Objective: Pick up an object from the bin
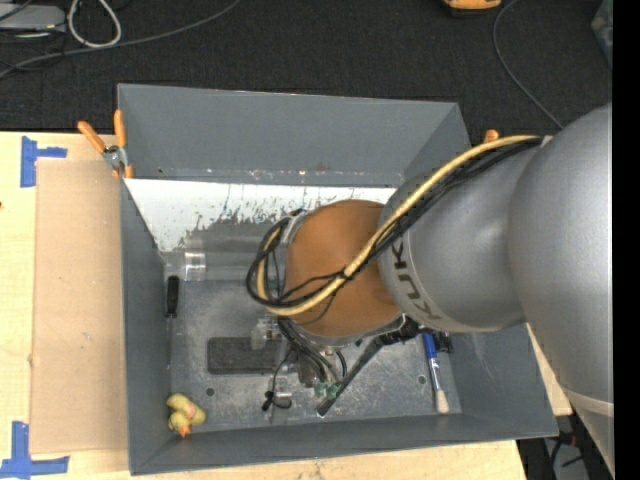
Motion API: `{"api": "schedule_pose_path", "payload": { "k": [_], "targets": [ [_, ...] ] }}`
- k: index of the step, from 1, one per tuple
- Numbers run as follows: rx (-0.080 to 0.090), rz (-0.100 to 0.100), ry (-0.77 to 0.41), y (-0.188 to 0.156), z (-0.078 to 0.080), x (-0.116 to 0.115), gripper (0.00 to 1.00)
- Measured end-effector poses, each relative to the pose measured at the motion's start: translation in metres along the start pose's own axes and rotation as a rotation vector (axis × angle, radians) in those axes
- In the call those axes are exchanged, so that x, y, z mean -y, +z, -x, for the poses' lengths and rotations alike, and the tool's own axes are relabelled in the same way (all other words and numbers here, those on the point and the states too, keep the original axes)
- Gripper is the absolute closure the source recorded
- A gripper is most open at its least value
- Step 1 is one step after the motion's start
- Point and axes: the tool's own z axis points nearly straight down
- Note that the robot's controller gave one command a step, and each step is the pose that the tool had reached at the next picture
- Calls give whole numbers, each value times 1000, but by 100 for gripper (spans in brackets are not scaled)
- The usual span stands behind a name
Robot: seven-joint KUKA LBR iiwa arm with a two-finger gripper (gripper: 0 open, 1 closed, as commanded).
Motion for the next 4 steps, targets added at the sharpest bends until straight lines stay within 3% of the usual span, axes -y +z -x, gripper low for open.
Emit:
{"api": "schedule_pose_path", "payload": {
  "k": [1, 2, 3, 4],
  "targets": [
    [8, 2, 5, -4, 2, 1, 0],
    [7, 3, 123, 60, 51, -7, 0],
    [7, 3, 133, 4, 51, 3, 0],
    [5, 3, 130, 24, 50, 0, 0]
  ]
}}
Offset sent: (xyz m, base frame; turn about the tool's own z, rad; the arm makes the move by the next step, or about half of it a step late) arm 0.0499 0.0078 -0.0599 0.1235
